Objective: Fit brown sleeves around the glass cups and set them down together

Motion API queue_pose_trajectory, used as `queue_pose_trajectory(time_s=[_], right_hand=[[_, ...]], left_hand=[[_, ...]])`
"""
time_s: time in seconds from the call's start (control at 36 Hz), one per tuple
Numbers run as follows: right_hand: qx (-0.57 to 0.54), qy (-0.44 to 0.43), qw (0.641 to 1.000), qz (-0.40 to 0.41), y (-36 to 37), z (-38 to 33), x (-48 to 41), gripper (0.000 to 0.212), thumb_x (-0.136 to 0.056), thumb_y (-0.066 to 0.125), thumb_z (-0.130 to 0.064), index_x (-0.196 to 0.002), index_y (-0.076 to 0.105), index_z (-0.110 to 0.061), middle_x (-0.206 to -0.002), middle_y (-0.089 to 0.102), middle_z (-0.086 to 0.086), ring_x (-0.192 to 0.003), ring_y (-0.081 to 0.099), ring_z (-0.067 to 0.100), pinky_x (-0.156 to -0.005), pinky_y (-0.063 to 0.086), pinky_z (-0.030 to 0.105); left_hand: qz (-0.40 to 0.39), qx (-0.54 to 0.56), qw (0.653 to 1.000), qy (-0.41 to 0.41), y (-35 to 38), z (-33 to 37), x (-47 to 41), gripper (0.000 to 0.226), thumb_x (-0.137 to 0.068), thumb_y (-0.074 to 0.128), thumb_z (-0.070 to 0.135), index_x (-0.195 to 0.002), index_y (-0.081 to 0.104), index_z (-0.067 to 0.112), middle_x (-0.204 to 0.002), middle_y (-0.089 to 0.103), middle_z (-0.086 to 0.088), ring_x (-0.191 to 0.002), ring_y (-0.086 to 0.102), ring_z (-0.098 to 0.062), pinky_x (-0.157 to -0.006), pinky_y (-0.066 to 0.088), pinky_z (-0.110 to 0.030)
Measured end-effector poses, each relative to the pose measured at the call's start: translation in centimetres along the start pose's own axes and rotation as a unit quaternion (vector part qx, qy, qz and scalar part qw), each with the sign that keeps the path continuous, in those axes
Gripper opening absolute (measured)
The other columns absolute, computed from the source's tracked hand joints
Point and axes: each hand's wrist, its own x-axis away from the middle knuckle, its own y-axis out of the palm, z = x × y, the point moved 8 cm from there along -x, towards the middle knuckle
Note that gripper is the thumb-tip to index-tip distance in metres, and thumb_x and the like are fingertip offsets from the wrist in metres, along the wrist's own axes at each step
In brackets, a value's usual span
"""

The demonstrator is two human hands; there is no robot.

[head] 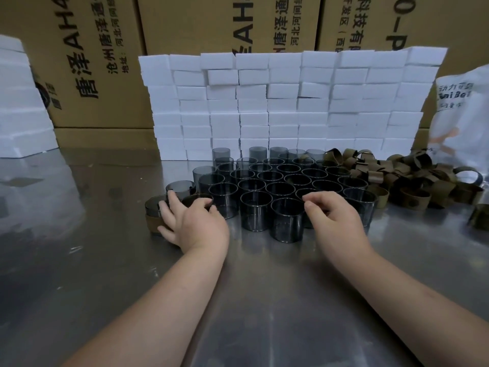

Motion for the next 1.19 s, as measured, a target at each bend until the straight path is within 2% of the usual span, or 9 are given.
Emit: queue_pose_trajectory(time_s=[0.08, 0.19, 0.31, 0.47, 0.58, 0.67, 0.75, 0.92, 1.19], right_hand=[[0.000, 0.003, 1.000, 0.013, -0.5, 0.3, -0.1, 0.025, -0.090, 0.055, -0.025, -0.077, 0.055, -0.047, -0.088, 0.059, -0.021, -0.084, 0.053, -0.010, -0.072, 0.039, 0.017], [-0.001, -0.009, 0.998, 0.062, -2.2, 0.3, -0.2, 0.027, -0.090, 0.055, -0.023, -0.075, 0.058, -0.044, -0.079, 0.060, -0.021, -0.076, 0.054, -0.008, -0.066, 0.038, 0.021], [-0.008, -0.024, 0.997, 0.075, -3.2, 0.2, -0.4, 0.027, -0.091, 0.053, -0.020, -0.076, 0.060, -0.042, -0.060, 0.056, -0.028, -0.053, 0.050, -0.007, -0.053, 0.029, 0.020], [0.041, -0.072, 0.994, 0.078, -3.6, -0.9, -0.2, 0.026, -0.090, 0.054, -0.019, -0.080, 0.057, -0.043, -0.061, 0.057, -0.021, -0.054, 0.051, -0.003, -0.053, 0.032, 0.021], [0.119, -0.096, 0.973, 0.175, -7.9, -1.4, -1.6, 0.016, -0.089, 0.054, -0.016, -0.094, 0.069, -0.018, -0.081, 0.058, -0.009, -0.079, 0.056, 0.016, -0.072, 0.042, 0.032], [0.205, 0.011, 0.954, 0.218, -11.6, 1.8, -3.8, 0.028, -0.090, 0.049, -0.018, -0.111, 0.065, -0.009, -0.110, 0.058, 0.017, -0.106, 0.050, 0.032, -0.089, 0.038, 0.039], [0.247, 0.138, 0.930, 0.236, -13.5, 5.6, -4.2, 0.042, -0.090, 0.046, -0.021, -0.130, 0.053, -0.012, -0.135, 0.043, 0.019, -0.125, 0.037, 0.039, -0.106, 0.030, 0.049], [0.251, 0.225, 0.931, 0.140, -12.1, 11.1, -4.4, 0.052, -0.092, 0.041, -0.015, -0.143, 0.038, -0.013, -0.152, 0.026, 0.014, -0.139, 0.024, 0.034, -0.114, 0.020, 0.043], [0.321, 0.166, 0.929, 0.083, -10.8, 12.0, -6.4, 0.051, -0.095, 0.036, -0.014, -0.146, 0.032, -0.014, -0.156, 0.019, 0.010, -0.142, 0.018, 0.030, -0.113, 0.021, 0.046]], left_hand=[[0.026, 0.006, 0.999, 0.027, -0.4, 0.8, 0.4, 0.028, -0.090, 0.054, 0.015, -0.112, 0.065, 0.027, -0.156, 0.011, -0.001, -0.144, -0.001, -0.019, -0.113, -0.002, -0.046], [-0.007, -0.041, 0.981, 0.188, 0.3, 4.1, 2.3, 0.050, -0.087, 0.053, 0.017, -0.136, 0.044, 0.024, -0.156, 0.012, -0.004, -0.143, -0.003, -0.019, -0.113, -0.007, -0.044], [-0.074, -0.100, 0.956, 0.267, 2.1, 5.6, 3.9, 0.061, -0.088, 0.051, 0.020, -0.144, 0.027, 0.027, -0.157, 0.003, -0.001, -0.141, -0.010, -0.015, -0.113, -0.010, -0.040], [-0.118, -0.151, 0.921, 0.340, 3.6, 6.7, 5.4, 0.060, -0.088, 0.050, 0.019, -0.143, 0.027, 0.025, -0.157, 0.002, -0.004, -0.142, -0.008, -0.021, -0.114, -0.005, -0.042], [-0.129, -0.146, 0.920, 0.340, 3.8, 6.6, 5.5, 0.057, -0.088, 0.050, 0.020, -0.141, 0.029, 0.023, -0.156, 0.003, -0.004, -0.143, -0.005, -0.020, -0.114, -0.002, -0.042], [-0.136, -0.128, 0.928, 0.322, 3.5, 6.3, 5.1, 0.056, -0.089, 0.050, 0.022, -0.141, 0.031, 0.023, -0.156, 0.005, -0.004, -0.143, -0.003, -0.020, -0.115, 0.000, -0.040], [-0.151, -0.114, 0.931, 0.311, 3.4, 6.2, 4.9, 0.050, -0.090, 0.049, 0.022, -0.138, 0.037, 0.025, -0.156, 0.006, -0.004, -0.143, -0.002, -0.020, -0.114, 0.002, -0.039], [-0.173, -0.094, 0.933, 0.302, 3.7, 5.9, 4.7, 0.041, -0.091, 0.048, 0.023, -0.132, 0.044, 0.026, -0.156, 0.008, -0.001, -0.142, -0.001, -0.016, -0.114, 0.005, -0.036], [-0.167, -0.077, 0.936, 0.300, 4.0, 5.8, 4.7, 0.032, -0.090, 0.050, 0.023, -0.122, 0.051, 0.024, -0.153, 0.016, -0.002, -0.140, 0.008, -0.018, -0.113, 0.015, -0.036]])
